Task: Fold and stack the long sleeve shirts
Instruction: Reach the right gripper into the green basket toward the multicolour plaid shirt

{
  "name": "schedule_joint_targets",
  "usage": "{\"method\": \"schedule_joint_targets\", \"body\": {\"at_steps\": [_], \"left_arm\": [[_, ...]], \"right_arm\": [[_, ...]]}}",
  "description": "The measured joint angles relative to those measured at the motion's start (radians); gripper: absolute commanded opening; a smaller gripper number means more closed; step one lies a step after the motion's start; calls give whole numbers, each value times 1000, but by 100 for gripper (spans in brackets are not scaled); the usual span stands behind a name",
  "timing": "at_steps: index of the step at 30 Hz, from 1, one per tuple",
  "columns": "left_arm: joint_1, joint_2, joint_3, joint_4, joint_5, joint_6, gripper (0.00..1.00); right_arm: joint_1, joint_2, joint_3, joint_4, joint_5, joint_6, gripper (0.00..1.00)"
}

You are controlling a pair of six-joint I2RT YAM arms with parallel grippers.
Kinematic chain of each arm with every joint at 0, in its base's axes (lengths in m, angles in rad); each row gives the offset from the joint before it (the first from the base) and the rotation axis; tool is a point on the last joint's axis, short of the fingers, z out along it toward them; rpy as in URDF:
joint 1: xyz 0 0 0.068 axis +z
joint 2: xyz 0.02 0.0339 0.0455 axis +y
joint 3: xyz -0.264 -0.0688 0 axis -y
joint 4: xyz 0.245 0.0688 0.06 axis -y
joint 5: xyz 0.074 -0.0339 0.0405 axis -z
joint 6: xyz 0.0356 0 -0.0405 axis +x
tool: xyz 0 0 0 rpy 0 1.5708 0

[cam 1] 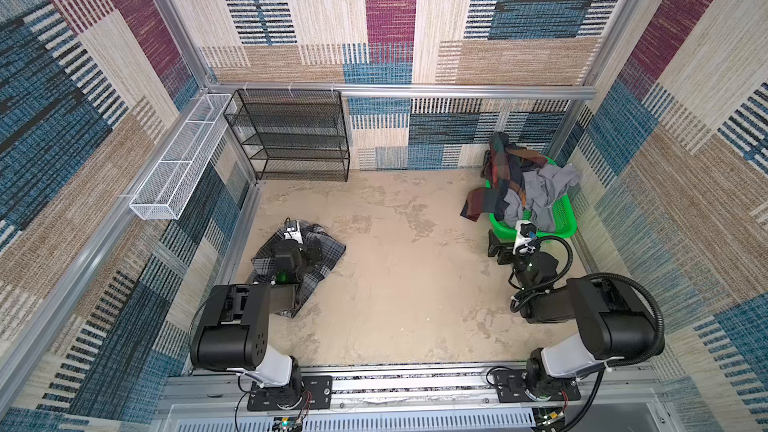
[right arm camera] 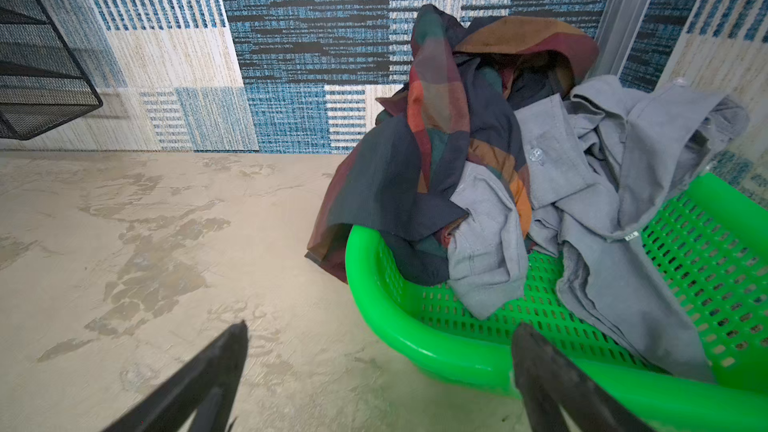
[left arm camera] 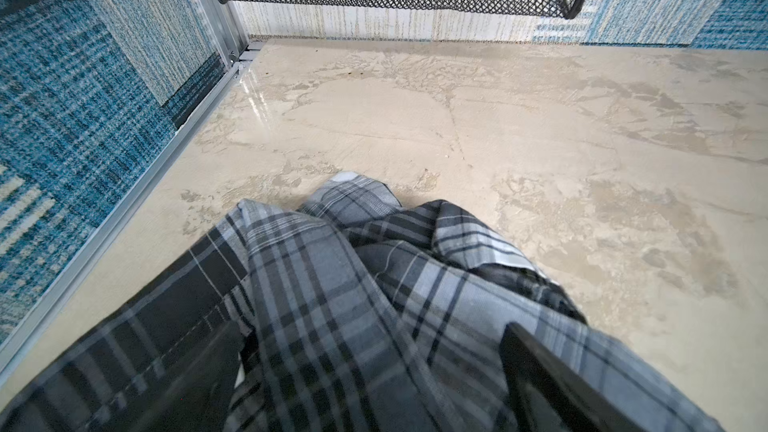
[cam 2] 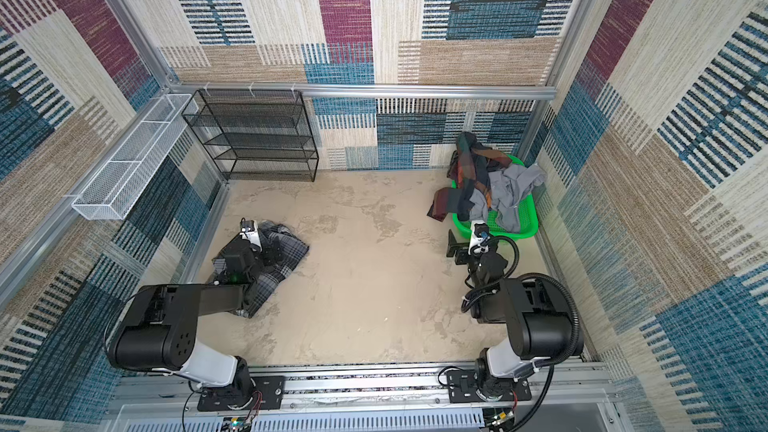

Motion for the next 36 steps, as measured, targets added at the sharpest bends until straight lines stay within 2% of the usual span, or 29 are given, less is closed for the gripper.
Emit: {"method": "schedule_joint_targets", "body": {"at_steps": [27,31,33,36], "left_arm": [[0,0,-1,1,-1,0,100],[-2,-45,-37,13,-31,-6,100],[-14,-80,-69,31,-52,-4,100],[-49,-190,-53,-50,-56,5,100]], "right_arm": [[0,-2,0,-1,0,0,100],[7,-104,91,-168,17,0,100],[15,-203,145,-261,31,11,100],[18,-367,182,-359,27,98,100]]}}
